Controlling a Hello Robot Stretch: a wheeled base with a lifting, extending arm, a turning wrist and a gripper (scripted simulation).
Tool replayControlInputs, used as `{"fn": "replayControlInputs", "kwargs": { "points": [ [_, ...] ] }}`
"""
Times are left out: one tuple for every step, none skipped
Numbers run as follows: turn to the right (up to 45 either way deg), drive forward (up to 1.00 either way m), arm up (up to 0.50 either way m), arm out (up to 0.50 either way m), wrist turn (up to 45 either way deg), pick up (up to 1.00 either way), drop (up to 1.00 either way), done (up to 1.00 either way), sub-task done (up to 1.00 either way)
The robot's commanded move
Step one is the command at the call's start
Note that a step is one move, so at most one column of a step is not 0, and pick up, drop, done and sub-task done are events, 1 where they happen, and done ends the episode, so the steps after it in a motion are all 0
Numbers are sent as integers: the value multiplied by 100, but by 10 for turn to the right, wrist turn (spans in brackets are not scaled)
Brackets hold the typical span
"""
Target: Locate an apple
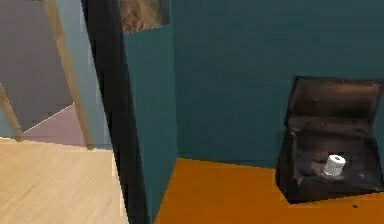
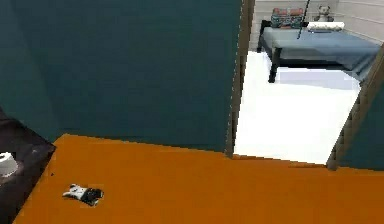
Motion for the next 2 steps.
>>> {"fn": "replayControlInputs", "kwargs": {
  "points": [
    [0,30,0,0,0,0,0,0,0],
    [-450,0,0,0,0,0,0,0,0]
  ]
}}
